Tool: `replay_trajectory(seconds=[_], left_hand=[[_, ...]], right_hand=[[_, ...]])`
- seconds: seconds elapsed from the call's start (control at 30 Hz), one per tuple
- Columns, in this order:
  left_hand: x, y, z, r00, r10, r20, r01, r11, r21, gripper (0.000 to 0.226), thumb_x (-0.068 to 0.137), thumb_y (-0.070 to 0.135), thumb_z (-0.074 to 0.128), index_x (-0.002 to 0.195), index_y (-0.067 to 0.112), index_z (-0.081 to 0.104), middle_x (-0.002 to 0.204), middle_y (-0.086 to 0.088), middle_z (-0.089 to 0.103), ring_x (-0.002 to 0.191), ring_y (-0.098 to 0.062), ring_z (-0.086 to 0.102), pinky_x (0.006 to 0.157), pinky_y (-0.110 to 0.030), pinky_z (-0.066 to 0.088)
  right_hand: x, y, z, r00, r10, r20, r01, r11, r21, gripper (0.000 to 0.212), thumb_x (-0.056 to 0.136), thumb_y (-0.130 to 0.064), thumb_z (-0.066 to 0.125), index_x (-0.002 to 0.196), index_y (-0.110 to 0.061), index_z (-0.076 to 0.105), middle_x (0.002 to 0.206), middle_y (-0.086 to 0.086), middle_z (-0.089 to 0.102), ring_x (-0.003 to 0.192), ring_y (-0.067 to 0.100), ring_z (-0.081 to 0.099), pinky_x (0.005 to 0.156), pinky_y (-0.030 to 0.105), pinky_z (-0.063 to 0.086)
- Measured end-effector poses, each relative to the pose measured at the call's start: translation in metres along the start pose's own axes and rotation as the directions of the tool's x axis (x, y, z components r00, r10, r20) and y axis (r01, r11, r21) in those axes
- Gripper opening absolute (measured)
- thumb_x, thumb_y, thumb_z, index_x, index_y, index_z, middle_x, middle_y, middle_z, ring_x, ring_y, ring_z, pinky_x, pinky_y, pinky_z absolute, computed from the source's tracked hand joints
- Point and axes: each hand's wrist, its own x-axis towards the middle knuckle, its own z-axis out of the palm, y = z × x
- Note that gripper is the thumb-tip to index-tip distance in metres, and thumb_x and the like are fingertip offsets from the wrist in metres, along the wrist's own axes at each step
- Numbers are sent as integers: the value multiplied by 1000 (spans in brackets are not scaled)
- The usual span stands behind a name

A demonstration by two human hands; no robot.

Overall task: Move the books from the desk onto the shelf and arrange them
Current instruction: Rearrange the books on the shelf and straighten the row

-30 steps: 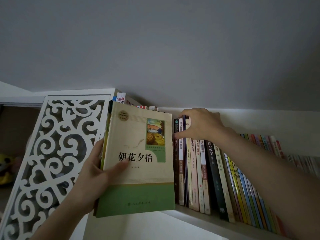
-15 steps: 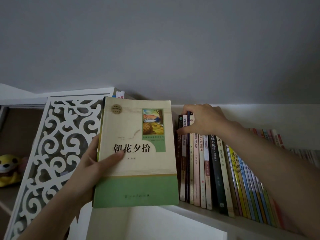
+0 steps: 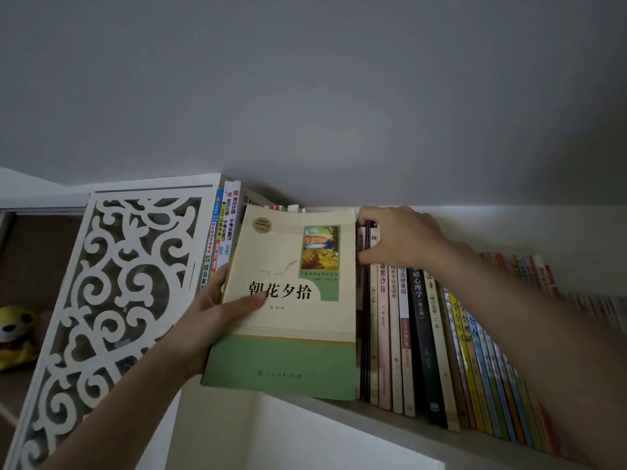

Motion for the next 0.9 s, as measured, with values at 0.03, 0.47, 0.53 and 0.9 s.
replay_trajectory(seconds=[0.03,0.47,0.53,0.9], left_hand=[[-2,3,0,1000,17,-8,-17,999,30,75,61,17,85,128,28,55,114,-16,70,96,-39,70,67,-45,60],[-15,35,11,964,221,-145,-145,901,409,54,86,8,68,124,39,47,87,9,73,75,-13,73,49,-28,57],[-19,40,17,954,266,-137,-174,866,470,53,85,11,68,124,39,46,92,7,71,75,-11,72,49,-26,57],[-20,44,54,925,360,-125,-193,727,659,51,87,19,68,120,43,39,105,12,62,90,-17,66,68,-41,60]], right_hand=[[0,0,-1,1000,-6,10,6,1000,8,34,74,-54,71,94,-42,46,94,-9,61,90,18,57,80,37,47],[-1,3,6,991,-3,-133,-7,998,-70,52,66,-81,61,85,-34,50,77,-15,60,80,12,58,84,39,43],[-2,3,7,986,-2,-164,-10,997,-72,52,66,-81,62,84,-34,52,75,-15,61,81,12,60,88,41,43],[-2,2,11,973,-24,-229,8,997,-72,41,75,-72,60,86,-33,54,76,-13,65,78,12,62,89,40,41]])
